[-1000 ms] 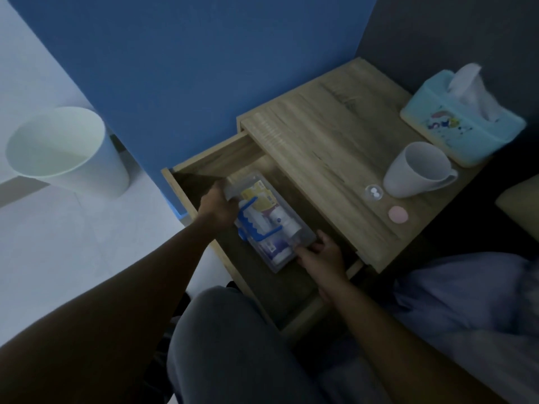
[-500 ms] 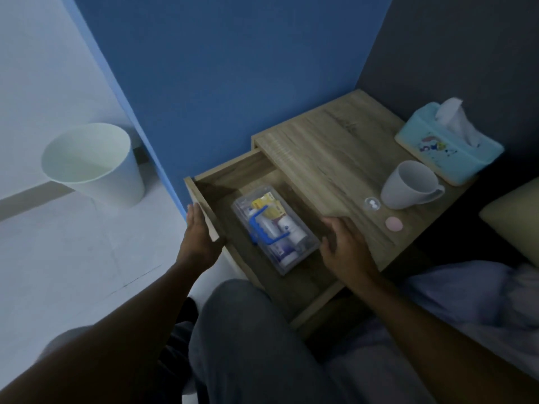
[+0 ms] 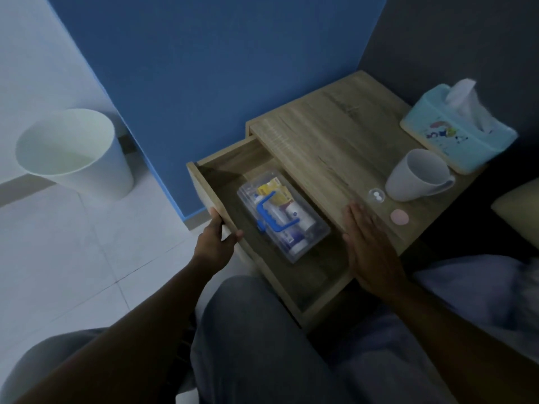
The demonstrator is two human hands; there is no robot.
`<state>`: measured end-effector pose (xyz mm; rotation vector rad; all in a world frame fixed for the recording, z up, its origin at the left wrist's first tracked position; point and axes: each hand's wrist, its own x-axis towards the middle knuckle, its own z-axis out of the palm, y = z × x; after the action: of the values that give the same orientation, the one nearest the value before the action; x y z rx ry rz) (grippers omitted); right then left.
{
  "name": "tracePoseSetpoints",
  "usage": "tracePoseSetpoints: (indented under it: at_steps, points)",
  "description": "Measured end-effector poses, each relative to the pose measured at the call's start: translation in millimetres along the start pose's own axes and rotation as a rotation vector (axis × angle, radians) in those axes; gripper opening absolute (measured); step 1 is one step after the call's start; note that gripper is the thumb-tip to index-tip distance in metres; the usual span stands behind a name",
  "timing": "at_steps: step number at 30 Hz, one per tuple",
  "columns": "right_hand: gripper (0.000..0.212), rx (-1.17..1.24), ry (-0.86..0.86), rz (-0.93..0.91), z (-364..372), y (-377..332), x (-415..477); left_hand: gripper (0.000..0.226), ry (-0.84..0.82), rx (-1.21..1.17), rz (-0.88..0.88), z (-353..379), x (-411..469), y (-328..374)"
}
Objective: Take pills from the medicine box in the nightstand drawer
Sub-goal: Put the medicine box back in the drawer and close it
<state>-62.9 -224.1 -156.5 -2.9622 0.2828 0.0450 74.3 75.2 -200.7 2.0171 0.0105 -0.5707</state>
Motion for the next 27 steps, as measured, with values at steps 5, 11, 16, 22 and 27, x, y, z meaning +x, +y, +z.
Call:
tracePoseSetpoints:
  at_steps: [5,11,16,22,27]
  points:
    - [0.063,0.003,-0.016,-0.004,4,3,0,0.069,-0.022,-0.026,0.029,24,19,14]
    - [0.059,-0.017,0.015,-0.028,2,3,0,0.075,-0.05,-0.051,0.062,51,41,31]
    - [0.057,-0.005,0.026,-0.048,2,5,0,0.077,-0.08,-0.088,0.065,73,58,47]
    - [0.057,-0.028,0.06,-0.049,6,6,0,0.083,-0.082,-0.096,0.062,98,73,69]
    - [0.058,-0.037,0.062,-0.053,10,8,2,0.086,-0.069,-0.06,0.065,113,83,81]
